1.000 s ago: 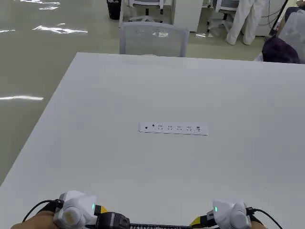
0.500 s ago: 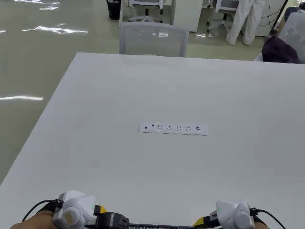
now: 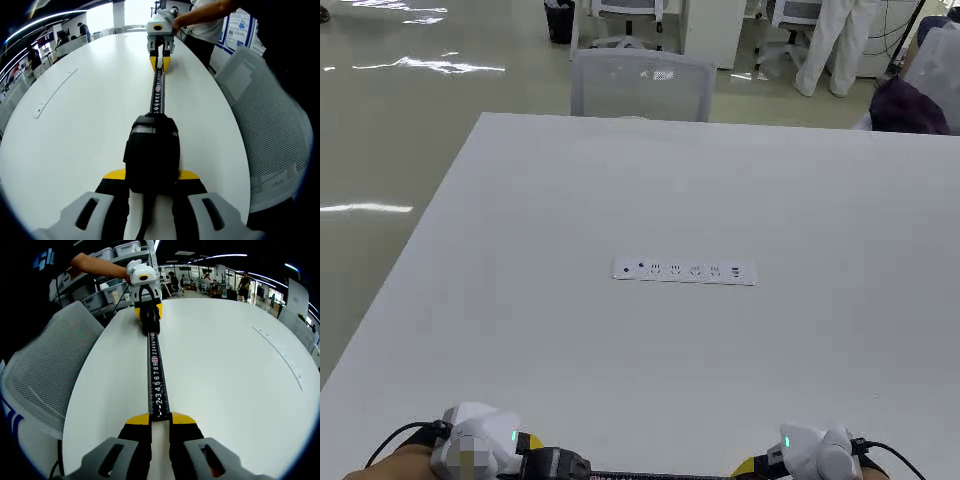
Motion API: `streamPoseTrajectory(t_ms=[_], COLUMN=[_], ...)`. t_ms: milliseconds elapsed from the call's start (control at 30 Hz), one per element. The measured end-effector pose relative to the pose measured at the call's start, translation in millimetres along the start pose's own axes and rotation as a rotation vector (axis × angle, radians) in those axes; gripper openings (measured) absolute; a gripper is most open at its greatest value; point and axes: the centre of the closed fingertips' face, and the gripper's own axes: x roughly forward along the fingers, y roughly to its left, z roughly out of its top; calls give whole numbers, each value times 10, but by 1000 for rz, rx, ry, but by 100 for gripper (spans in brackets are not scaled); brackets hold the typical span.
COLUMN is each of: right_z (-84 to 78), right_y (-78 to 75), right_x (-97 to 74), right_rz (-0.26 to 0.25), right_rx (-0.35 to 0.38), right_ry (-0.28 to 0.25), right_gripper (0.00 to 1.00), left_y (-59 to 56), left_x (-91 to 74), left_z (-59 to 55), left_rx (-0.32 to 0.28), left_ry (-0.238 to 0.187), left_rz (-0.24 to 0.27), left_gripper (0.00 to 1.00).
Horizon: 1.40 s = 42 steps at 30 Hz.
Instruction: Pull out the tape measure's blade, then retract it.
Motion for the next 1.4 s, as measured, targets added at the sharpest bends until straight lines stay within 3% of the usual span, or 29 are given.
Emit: streamPoseTrajectory(t_ms=[867, 1400], right_z=[-201, -204], right_y=[10, -3], right_x=[-140, -125], right_rz=[-17, -41], right_rx=[21, -6], right_ry=[27, 53], right_gripper=[10, 11], left_y=[-3, 5], left_x=[10, 22], left_z=[10, 24], left_rx=[3, 5], left_ry=[3, 8], left_rz=[-3, 1], left_gripper=[29, 29])
